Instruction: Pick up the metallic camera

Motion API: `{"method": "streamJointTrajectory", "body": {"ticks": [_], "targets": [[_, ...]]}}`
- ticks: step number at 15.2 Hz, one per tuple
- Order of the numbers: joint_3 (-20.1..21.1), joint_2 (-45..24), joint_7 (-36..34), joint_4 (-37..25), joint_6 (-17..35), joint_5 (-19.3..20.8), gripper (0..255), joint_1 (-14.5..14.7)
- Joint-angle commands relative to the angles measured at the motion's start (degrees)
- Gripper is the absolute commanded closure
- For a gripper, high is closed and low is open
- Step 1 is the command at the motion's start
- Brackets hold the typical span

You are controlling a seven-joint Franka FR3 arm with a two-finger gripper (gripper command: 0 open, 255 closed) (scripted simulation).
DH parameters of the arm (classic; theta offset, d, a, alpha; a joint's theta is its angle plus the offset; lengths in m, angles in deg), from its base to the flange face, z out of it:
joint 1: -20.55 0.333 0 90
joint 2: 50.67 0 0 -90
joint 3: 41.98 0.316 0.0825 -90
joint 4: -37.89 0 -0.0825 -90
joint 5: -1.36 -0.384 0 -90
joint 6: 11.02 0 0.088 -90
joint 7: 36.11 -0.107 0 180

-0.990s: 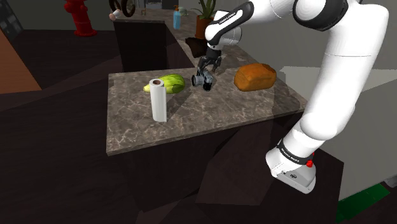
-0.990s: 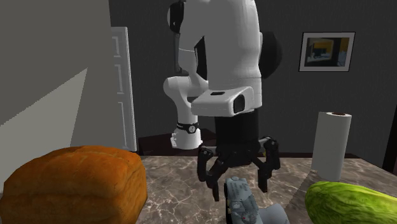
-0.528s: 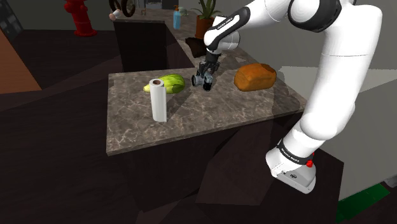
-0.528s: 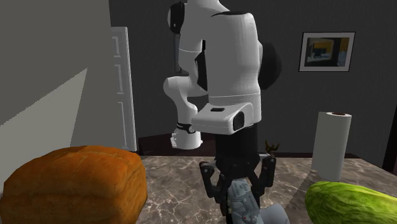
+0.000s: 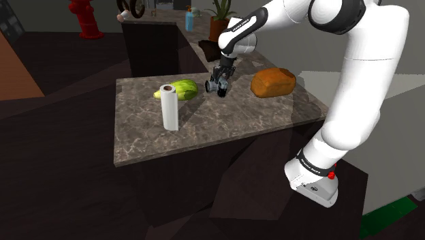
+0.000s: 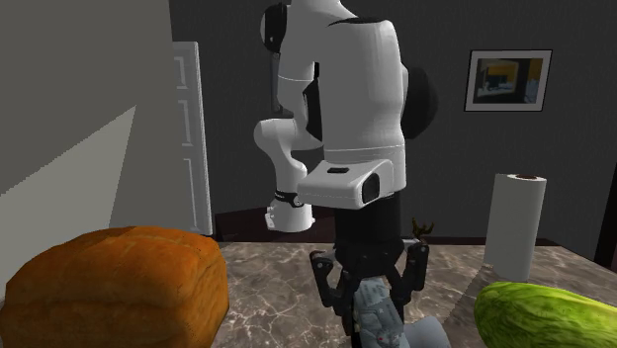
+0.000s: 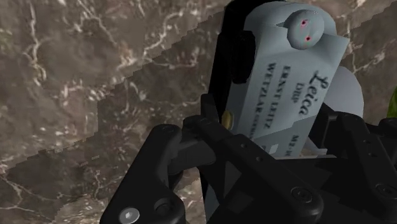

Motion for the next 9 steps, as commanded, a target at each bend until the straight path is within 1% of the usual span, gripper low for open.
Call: {"method": "streamJointTrajectory", "body": {"ticks": [1, 9], "targets": [[-0.06, 0.46, -0.07, -0.06, -0.60, 0.15, 255, 0.03], [-0.53, 4.11, -1.11, -1.52, -5.65, 1.26, 255, 0.30]]}}
